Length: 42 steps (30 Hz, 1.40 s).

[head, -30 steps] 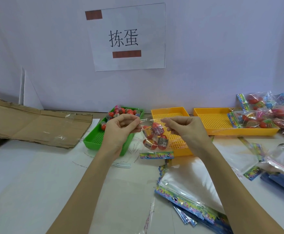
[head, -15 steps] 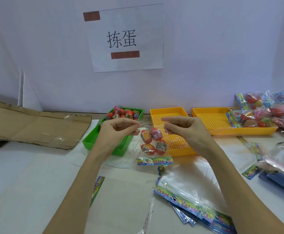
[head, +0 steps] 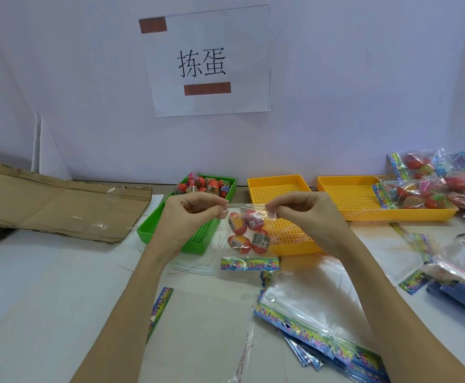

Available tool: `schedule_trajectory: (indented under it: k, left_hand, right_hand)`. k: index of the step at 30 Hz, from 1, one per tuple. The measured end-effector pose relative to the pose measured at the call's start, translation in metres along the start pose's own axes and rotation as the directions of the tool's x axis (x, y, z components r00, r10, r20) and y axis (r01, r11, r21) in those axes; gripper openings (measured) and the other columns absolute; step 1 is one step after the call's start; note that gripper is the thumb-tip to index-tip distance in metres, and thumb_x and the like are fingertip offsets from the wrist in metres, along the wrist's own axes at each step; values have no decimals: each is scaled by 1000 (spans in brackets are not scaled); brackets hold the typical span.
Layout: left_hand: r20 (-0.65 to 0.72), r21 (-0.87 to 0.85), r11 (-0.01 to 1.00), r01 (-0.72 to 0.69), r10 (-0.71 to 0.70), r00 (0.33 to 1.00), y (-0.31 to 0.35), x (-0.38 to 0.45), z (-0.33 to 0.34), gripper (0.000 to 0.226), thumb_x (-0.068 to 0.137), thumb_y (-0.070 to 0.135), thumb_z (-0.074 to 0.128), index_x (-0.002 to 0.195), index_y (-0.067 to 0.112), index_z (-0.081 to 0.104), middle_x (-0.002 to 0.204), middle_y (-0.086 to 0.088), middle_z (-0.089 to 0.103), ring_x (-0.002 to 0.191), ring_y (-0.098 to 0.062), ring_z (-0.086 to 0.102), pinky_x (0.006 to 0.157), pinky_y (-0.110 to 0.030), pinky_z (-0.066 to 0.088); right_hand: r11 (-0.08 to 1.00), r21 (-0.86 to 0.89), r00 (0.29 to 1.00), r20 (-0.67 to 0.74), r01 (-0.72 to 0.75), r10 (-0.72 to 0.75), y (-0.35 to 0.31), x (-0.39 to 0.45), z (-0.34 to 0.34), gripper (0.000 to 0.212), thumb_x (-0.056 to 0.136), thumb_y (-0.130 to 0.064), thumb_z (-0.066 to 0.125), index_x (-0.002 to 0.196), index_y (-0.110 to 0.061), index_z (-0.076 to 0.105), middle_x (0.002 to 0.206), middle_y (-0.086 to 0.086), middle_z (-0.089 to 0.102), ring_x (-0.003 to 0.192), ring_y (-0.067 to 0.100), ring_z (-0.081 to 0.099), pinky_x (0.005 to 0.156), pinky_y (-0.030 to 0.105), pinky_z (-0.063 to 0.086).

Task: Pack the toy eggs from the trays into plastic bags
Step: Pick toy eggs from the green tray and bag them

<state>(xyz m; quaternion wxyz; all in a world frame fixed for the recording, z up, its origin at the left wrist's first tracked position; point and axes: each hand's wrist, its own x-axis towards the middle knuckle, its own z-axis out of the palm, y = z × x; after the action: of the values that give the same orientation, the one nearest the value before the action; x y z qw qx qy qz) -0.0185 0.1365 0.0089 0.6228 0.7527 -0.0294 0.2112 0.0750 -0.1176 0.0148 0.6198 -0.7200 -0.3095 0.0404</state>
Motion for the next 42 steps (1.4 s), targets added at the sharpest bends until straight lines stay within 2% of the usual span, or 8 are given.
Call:
schedule_trajectory:
  k: [9,14,19,24,28,35,40,42]
  left_hand:
    - [-20,-43,999,31,-32,999,-3,1,-6,16,93,9,74,101,17,84,101,-9,81,99,-25,77,88,-26,60]
    - [-66,-70,995,66,-70,995,0,1,-1,23,79,36,86,94,18,85,92,-9,81,88,-21,78,79,-21,60]
    - [-56,14,994,108,-107,993,-4,3,-1,22,74,25,92,94,20,84,92,-4,81,89,-19,78,80,-18,58]
    - [-48,-95,981,169,-174,984,-1,5,2,27,68,18,91,94,15,83,99,-8,80,94,-17,76,82,-20,58]
    - [18,-105,977,188,-187,982,4,5,2,28,85,3,79,109,17,79,98,-1,77,95,-14,71,80,-20,56]
    - [166,193,977,89,-122,979,18,-3,21,17,89,43,79,100,31,81,94,1,79,89,-15,75,77,-25,61]
    - [-136,-75,992,97,-107,985,15,1,26,11,91,25,79,96,16,82,96,-10,79,87,-20,71,78,-32,58]
    - [-193,-158,982,105,-135,972,13,1,28,11,95,20,73,102,13,79,102,-14,78,92,-25,69,85,-40,57]
  right_hand:
    - [998,-31,998,-30,-60,59,-6,2,5,31,95,0,59,92,-19,84,90,-2,80,90,11,76,80,18,58]
    - [999,-21,999,-40,-36,35,-5,0,10,5,92,-19,78,93,-15,81,86,-2,80,84,11,76,76,17,57]
    - [999,-33,999,-23,-41,40,-3,1,17,19,90,-14,80,107,-13,71,91,2,77,85,14,74,79,24,60]
    - [1000,-5,998,-51,-28,28,-6,2,21,27,95,-8,72,118,-14,58,92,7,74,82,16,73,77,24,58]
    - [1000,-23,998,-67,-4,3,-7,3,30,27,98,-7,68,120,-16,57,91,4,72,80,11,69,77,23,57]
    - [996,67,998,30,60,-62,-15,2,45,35,98,-6,68,131,-12,57,94,8,76,89,24,74,84,33,61]
    - [998,39,999,-22,-42,43,-14,3,36,36,91,-52,68,117,-28,72,103,-7,77,99,8,72,85,29,58]
    - [997,12,996,18,-82,82,-10,3,35,33,88,-53,71,102,-25,79,97,-5,79,96,13,74,84,34,60]
